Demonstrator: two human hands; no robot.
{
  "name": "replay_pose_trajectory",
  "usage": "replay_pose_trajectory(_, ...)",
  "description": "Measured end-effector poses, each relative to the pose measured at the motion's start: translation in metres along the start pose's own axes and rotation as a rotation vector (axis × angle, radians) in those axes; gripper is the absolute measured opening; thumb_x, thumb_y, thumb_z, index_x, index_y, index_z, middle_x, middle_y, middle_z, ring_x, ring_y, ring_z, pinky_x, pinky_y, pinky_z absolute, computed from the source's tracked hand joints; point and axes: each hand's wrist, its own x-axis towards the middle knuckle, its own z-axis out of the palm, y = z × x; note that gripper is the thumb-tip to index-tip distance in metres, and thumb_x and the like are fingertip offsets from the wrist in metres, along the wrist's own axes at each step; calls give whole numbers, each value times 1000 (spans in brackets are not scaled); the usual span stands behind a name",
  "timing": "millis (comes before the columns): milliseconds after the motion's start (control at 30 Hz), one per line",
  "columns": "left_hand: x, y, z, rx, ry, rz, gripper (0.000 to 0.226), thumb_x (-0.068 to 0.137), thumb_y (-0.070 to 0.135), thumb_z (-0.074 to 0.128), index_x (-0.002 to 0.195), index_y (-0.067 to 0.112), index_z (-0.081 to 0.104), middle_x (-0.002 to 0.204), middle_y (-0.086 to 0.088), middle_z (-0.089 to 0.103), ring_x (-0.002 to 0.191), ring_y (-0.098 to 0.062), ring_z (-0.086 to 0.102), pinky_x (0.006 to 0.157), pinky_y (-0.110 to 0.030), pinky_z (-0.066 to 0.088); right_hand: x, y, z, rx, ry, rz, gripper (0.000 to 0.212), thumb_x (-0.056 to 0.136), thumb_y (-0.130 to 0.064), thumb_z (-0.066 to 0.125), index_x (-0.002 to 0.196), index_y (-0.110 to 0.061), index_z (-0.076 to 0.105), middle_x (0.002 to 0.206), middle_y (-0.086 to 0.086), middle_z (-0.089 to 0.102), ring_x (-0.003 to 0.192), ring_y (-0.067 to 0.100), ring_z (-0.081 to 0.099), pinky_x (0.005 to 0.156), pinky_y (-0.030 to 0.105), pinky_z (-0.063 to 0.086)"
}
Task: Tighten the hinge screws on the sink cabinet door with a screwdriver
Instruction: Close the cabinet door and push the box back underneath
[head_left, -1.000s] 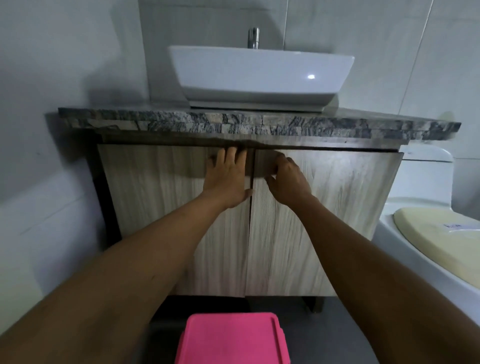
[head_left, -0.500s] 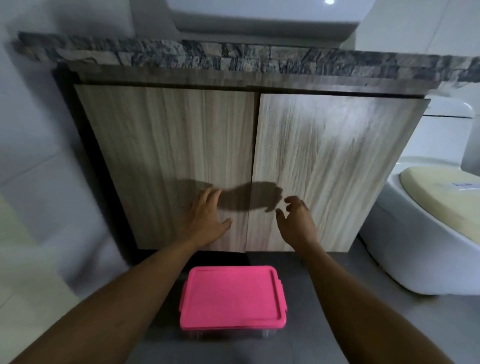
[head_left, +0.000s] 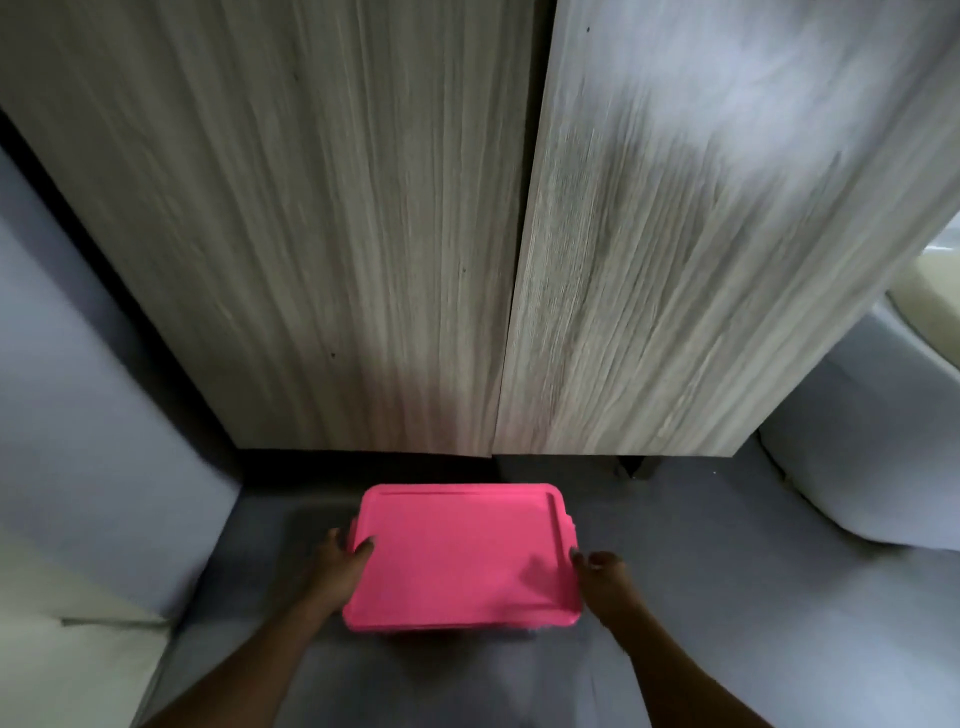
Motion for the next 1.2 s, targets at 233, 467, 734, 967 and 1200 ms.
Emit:
replay_pose_trajectory(233, 7, -37, 18, -319, -167, -154, 57, 101, 31, 58, 147, 2, 42, 141, -21, 56, 122, -36, 59, 102, -46, 50, 7, 16, 8, 424, -243, 275, 36, 90, -46, 64, 111, -17, 61, 105, 10, 64, 97, 31, 60, 77, 48, 50)
replay_pose_trajectory(467, 12, -35, 22, -370, -159, -156, 53, 101, 28, 59, 145, 2, 46, 138, -23, 58, 125, -39, 58, 108, -55, 47, 20, 10, 11, 247, 5, -32, 6, 88, -6, 65, 90, -7, 71, 81, 11, 68, 69, 22, 57, 66, 41, 53)
replay_pose_trajectory(734, 12, -31, 20, -407, 17, -177, 58, 86, 13, 78, 135, -4, 52, 130, -28, 62, 116, -43, 63, 99, -56, 53, 23, 0, 24, -160, 79, -134, 15, 90, -9, 56, 89, 0, 68, 80, 20, 69, 77, 35, 65, 67, 35, 47)
replay_pose_trajectory(967, 8, -31, 26, -123, 157, -48, 45, 84, 28, 81, 119, 2, 70, 104, -27, 74, 98, -43, 71, 87, -52, 58, 22, -11, 26, -267, 94, -81, 22, 91, -7, 54, 101, 6, 69, 100, 29, 69, 97, 41, 65, 83, 42, 52)
replay_pose_trajectory(1200, 9, -25, 16, 170, 113, -24, 48, 89, 43, 72, 121, 8, 68, 111, -25, 72, 103, -42, 69, 87, -43, 57, 26, -30, 12, -328, -41, -52, 25, 86, -6, 55, 108, 4, 63, 106, 23, 68, 97, 38, 65, 77, 41, 54)
